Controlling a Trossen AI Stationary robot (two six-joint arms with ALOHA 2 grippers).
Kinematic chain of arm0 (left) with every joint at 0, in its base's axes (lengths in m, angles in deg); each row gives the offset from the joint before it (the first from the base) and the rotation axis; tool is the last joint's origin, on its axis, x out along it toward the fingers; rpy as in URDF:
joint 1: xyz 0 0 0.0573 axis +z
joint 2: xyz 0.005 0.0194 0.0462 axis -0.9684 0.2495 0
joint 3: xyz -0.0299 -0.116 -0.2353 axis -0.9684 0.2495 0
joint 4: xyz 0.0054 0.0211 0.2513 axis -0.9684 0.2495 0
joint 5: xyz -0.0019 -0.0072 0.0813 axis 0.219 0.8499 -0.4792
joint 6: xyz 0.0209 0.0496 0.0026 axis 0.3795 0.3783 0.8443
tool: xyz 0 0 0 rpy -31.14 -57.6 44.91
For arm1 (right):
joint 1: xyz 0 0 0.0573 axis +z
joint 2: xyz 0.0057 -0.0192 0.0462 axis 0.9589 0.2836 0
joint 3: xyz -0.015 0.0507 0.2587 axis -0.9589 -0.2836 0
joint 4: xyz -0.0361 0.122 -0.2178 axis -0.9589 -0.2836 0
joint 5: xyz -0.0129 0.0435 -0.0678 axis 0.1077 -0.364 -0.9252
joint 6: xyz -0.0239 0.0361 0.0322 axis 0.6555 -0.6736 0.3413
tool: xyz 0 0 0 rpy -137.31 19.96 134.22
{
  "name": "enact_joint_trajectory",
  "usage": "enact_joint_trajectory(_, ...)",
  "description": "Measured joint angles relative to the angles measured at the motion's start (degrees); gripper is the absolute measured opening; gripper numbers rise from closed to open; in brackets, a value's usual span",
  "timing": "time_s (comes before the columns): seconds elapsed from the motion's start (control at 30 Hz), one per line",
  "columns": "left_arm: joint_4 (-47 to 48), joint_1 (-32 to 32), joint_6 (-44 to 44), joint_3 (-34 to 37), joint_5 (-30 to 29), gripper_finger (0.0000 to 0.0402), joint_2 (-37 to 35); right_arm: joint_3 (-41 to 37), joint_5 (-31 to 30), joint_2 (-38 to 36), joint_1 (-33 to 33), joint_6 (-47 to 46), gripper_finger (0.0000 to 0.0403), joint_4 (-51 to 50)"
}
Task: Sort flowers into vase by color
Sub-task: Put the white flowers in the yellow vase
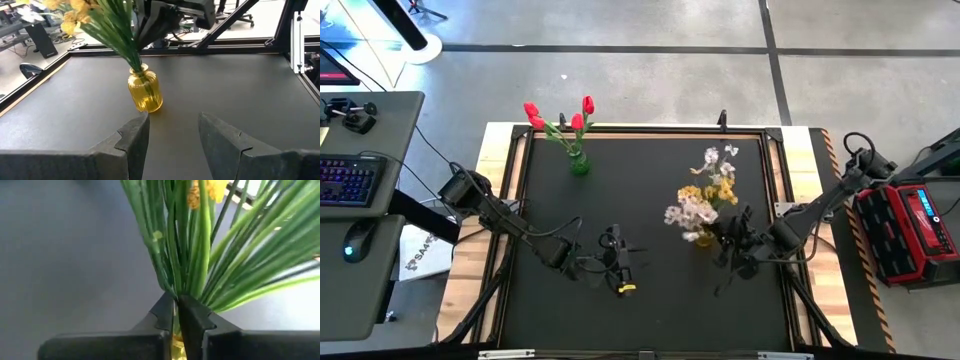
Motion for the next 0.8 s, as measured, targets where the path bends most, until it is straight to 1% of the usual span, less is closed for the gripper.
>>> enact_joint_trajectory(0.13,0.00,-0.01,0.02,0.00,0.00,0.0159,0.00,0.00,2.52,0.00,0.70,0.37,0.0003,0.27)
enact_joint_trajectory(0.33,0.02,-0.04,0.00,0.00,0.00,0.0159,0.00,0.02,4.12,0.00,1.78,0.36,0.0018,0.16)
enact_joint_trajectory(0.4,0.04,-0.04,0.02,0.00,0.00,0.0159,0.00,0.41,6.07,0.01,1.97,0.36,0.0031,-0.73)
enact_joint_trajectory(0.5,0.04,-0.04,0.00,0.00,0.00,0.0159,0.00,2.52,8.95,-0.02,1.97,0.50,0.0064,-3.28)
enact_joint_trajectory(0.6,0.07,-0.05,0.00,0.00,0.01,0.0159,0.00,6.64,13.82,-0.04,2.12,0.41,0.0100,-9.53)
enact_joint_trajectory(0.7,0.09,-0.11,0.00,0.00,0.00,0.0159,0.00,11.54,18.25,-0.09,3.16,-2.96,0.0125,-16.43)
enact_joint_trajectory(0.8,0.13,-0.35,-0.35,0.00,-0.20,0.0159,0.00,14.23,17.18,-0.14,6.09,-3.88,0.0134,-20.76)
